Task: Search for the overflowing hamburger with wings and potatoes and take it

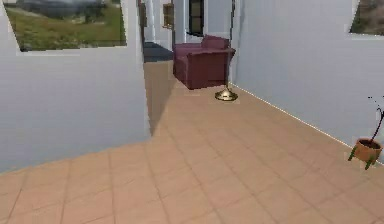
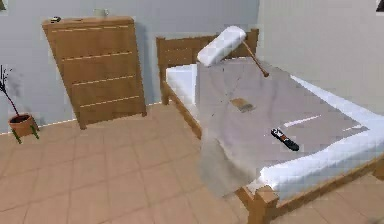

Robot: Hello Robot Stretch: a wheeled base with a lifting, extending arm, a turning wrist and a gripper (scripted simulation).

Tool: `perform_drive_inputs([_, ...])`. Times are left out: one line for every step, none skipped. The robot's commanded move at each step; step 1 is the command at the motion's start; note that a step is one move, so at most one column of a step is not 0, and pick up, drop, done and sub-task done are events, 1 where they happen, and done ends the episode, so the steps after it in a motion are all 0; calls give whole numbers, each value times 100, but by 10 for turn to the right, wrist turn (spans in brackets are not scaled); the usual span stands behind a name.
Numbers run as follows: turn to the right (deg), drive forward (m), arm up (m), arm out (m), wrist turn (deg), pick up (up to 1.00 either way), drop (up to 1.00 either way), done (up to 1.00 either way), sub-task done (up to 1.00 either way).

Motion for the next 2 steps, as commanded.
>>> perform_drive_inputs([0,100,0,0,0,0,0,0,0])
perform_drive_inputs([0,100,0,0,0,0,0,0,0])
